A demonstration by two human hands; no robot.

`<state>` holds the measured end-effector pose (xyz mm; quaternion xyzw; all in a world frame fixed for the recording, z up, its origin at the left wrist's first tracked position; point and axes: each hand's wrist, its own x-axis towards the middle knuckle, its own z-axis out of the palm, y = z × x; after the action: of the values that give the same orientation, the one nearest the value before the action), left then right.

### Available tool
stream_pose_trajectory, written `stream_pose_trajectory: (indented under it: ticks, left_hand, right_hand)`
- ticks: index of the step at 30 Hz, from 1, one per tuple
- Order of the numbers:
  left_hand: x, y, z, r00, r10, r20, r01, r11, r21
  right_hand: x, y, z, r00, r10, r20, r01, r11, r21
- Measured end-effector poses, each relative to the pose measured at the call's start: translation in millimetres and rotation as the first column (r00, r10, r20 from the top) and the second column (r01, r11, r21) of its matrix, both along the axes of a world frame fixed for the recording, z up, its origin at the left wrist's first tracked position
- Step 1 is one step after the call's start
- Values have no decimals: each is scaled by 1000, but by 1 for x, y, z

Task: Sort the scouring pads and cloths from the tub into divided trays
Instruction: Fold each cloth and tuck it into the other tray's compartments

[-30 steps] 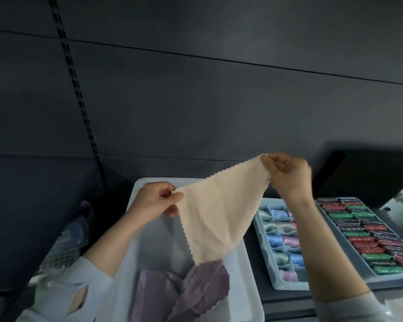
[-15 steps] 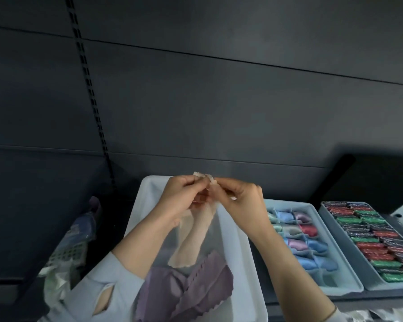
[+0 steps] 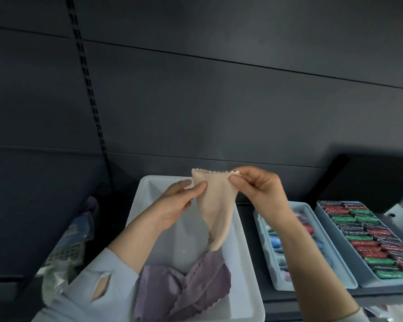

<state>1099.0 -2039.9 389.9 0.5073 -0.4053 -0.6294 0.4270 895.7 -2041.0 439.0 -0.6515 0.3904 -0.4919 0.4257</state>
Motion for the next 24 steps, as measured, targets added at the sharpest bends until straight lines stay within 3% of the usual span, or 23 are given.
stream_pose_trajectory:
  ticks: [2,6,11,14,18,21,24]
  left_hand:
    - [-1,-1,1,995,-70,-70,61,991,-116]
    - [-2,-5,15,994,73,-81,-92,958,-270]
    - [0,1,36,971,235,49,-160,784,-600]
    - [3,-1,34,954,288,84,-180,773,-609]
    - [3,-1,30,955,287,69,-194,786,-587]
    - [4,0,30,985,170,4,-139,819,-557]
    - [1,-7,26,963,265,53,-196,820,-538]
  right_hand:
    - [-7,1,7,999,-15,46,15,1000,16]
    - [-20,-4,10,990,-138,5,137,990,11]
    - [-27,-1,14,991,-131,25,130,991,23]
    - [-24,-2,9,987,-147,-57,149,988,31]
    - [-23,-1,11,992,-118,37,116,991,67]
    - [-25,0,17,983,27,180,-60,982,178]
    - [-19,-12,13,990,-136,-22,138,979,153]
